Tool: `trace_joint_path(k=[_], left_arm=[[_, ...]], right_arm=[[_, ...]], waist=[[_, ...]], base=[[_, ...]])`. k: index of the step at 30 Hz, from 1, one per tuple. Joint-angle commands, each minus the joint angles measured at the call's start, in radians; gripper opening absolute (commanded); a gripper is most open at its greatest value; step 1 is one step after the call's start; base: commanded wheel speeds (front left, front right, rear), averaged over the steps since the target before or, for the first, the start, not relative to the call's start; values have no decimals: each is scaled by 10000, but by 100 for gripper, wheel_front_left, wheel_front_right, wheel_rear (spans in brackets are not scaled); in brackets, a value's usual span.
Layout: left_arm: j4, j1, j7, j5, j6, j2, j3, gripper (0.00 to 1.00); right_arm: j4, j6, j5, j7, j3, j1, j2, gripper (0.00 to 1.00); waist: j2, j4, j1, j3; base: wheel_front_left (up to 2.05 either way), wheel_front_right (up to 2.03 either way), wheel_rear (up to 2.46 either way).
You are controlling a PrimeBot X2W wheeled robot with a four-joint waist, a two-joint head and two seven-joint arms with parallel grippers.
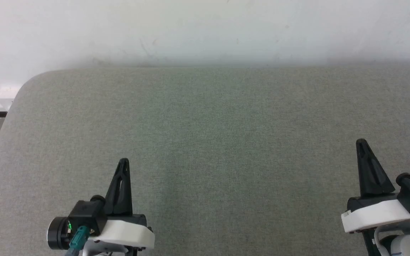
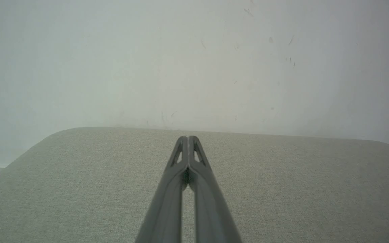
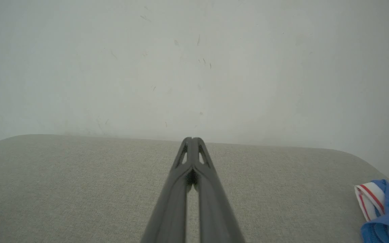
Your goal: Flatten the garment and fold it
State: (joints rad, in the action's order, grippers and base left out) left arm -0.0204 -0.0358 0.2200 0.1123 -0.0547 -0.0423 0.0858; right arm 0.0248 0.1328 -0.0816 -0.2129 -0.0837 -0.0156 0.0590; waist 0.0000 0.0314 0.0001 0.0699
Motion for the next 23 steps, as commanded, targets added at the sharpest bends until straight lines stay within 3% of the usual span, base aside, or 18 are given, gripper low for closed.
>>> trace_joint_path(k=[1,23], left_arm=[[22,63,-57,-117,48,-15,-68,0],[61,127,-519,-334,156,-29,-238,0]], right_arm=[[-43,-4,79,44,58,30,-16,0],[-87,-8,238,494,226,57,-31,0]], waist=[[0,-5,-1,-10],[0,-72,-1,-159]], base=[[0,0,0],[0,0,0]])
